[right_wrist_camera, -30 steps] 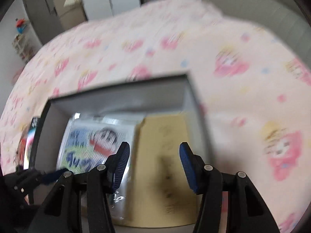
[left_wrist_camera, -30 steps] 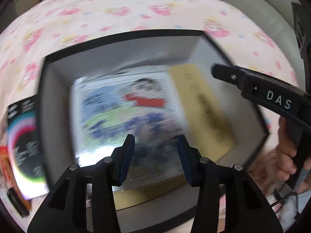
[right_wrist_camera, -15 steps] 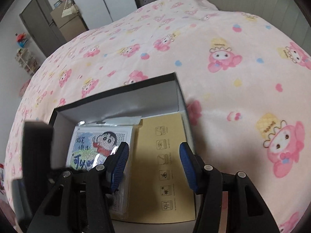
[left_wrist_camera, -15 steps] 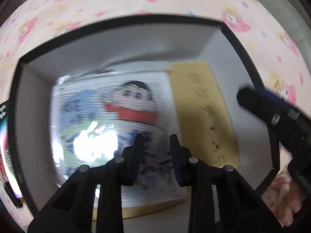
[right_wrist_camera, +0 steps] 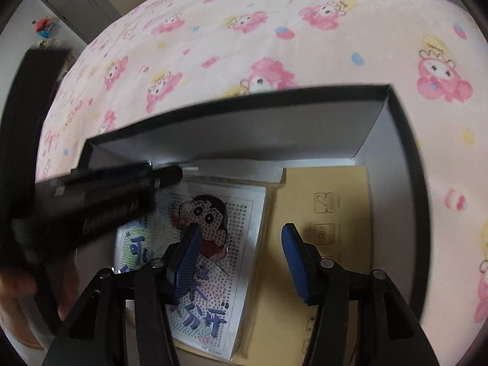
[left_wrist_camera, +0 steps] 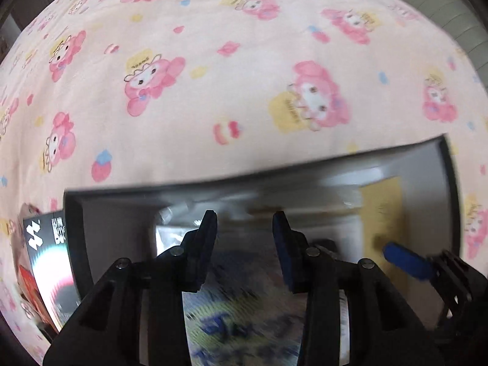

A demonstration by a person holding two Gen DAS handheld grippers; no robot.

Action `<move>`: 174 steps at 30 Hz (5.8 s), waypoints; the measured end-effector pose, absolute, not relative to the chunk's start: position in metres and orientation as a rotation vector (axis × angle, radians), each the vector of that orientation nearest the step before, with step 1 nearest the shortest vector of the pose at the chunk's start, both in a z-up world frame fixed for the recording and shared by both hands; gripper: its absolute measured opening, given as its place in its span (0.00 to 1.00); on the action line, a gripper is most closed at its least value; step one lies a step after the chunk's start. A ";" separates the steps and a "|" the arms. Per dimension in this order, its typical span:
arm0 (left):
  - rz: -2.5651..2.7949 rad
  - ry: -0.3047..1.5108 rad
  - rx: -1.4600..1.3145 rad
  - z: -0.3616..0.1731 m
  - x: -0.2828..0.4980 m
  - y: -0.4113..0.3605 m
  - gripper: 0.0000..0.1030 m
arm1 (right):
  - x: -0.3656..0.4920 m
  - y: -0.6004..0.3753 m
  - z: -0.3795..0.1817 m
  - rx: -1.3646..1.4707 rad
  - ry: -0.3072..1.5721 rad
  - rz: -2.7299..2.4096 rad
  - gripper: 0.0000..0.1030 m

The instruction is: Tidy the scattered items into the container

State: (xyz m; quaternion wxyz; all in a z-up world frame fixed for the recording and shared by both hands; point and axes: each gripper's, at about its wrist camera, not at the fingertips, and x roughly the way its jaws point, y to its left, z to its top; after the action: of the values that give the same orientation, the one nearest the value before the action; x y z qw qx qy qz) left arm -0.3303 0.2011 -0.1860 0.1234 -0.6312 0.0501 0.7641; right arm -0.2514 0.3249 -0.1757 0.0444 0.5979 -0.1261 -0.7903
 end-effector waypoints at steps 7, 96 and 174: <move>2.161 0.112 -1.935 -0.190 -0.335 0.176 0.36 | -0.252 0.316 -0.190 1.855 -0.488 -2.299 0.50; 2.423 -0.022 -1.296 -0.064 -0.095 0.124 0.44 | -0.081 0.282 -0.073 1.400 -0.267 -2.794 0.58; 2.393 -0.847 -1.836 -0.182 -0.168 -0.167 0.54 | -0.177 0.028 -0.192 1.707 -0.095 -2.152 0.54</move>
State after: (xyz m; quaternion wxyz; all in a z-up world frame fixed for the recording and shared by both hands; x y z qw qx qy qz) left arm -0.1683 -0.1669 -0.1821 0.0044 -0.5861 -0.2703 0.7638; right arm -0.1771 0.0284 -0.1921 0.1954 0.6090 -0.0338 -0.7680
